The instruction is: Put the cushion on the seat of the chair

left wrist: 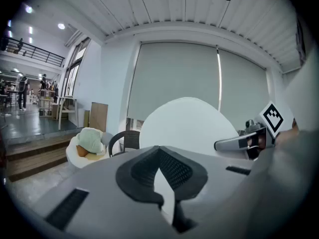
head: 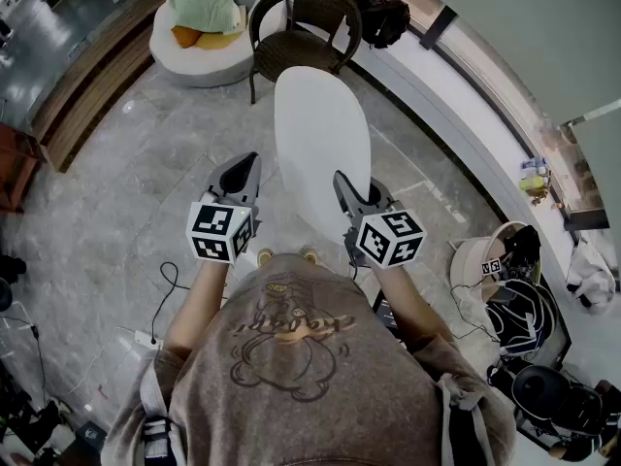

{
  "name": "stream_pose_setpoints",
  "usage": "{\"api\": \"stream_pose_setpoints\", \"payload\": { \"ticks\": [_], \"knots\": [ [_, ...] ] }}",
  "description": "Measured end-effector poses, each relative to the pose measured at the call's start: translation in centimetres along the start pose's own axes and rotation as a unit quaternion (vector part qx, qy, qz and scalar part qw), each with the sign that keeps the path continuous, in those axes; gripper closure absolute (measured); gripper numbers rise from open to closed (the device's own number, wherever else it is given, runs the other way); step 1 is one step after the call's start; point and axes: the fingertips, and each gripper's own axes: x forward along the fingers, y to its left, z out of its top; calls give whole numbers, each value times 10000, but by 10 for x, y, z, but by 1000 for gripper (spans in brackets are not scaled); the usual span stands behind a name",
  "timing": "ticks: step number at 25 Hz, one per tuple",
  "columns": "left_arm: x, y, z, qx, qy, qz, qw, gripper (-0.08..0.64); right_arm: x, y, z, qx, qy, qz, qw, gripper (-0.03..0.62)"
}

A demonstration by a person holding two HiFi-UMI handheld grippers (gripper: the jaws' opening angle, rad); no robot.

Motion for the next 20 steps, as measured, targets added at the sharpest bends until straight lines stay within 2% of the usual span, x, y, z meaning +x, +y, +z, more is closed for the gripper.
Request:
{"api": "stream_pose_setpoints", "payload": {
  "ticks": [13, 20],
  "knots": [
    [-14, -12, -12, 33, 29, -183, 9998, 555, -15, 9, -7, 50, -78, -86, 9999, 523],
    [-24, -4, -17, 124, 92, -352, 9993, 555, -19, 19, -4, 66, -193, -221, 9995, 523]
  ]
}}
